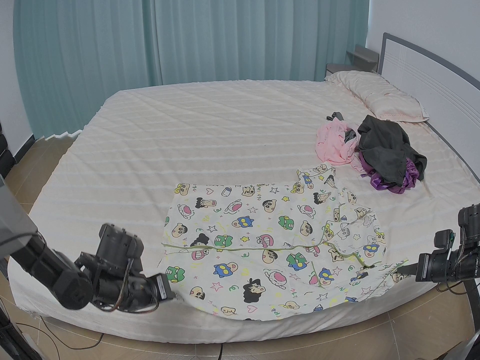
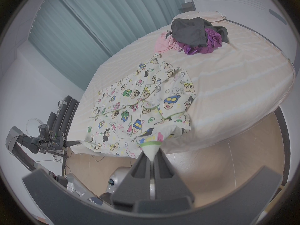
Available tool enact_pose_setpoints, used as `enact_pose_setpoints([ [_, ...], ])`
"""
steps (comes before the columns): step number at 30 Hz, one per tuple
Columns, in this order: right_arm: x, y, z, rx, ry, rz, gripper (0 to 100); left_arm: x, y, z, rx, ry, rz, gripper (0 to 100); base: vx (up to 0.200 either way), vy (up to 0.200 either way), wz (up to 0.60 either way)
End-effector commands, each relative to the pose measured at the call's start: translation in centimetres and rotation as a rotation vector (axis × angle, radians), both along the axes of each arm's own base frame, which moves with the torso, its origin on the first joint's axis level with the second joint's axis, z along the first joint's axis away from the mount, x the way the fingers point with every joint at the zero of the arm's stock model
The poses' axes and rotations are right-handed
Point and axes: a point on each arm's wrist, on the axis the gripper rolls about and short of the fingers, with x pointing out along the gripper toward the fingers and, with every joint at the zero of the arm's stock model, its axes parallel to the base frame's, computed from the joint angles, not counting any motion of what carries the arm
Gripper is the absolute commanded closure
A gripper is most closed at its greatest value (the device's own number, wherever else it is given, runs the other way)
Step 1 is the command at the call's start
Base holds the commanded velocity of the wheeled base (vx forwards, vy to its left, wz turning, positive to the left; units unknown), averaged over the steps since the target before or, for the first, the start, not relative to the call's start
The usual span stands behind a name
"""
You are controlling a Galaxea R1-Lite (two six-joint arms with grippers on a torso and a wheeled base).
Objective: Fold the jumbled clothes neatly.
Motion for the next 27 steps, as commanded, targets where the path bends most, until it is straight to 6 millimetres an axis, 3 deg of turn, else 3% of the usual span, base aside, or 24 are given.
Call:
enact_pose_setpoints([
  [1, 3.4, -0.2, 0.9, 0.024, -0.020, -0.034, 100, 5.1, 1.0, 6.0, -0.083, -0.092, 0.162, 100, 0.000, 0.000, 0.00],
  [14, 9.9, -0.5, 0.4, 0.078, 0.002, -0.097, 100, 11.7, 1.7, 4.3, -0.126, -0.060, 0.308, 100, 0.000, 0.000, 0.00],
  [23, 14.3, 0.2, -2.4, 0.097, -0.033, -0.156, 100, 16.2, 1.6, 2.6, -0.138, 0.002, 0.379, 100, 0.000, 0.000, 0.00],
  [27, 16.0, 1.2, -2.7, 0.129, -0.085, -0.196, 100, 17.1, 1.5, 1.9, -0.137, 0.010, 0.383, 100, 0.000, 0.000, 0.00],
])
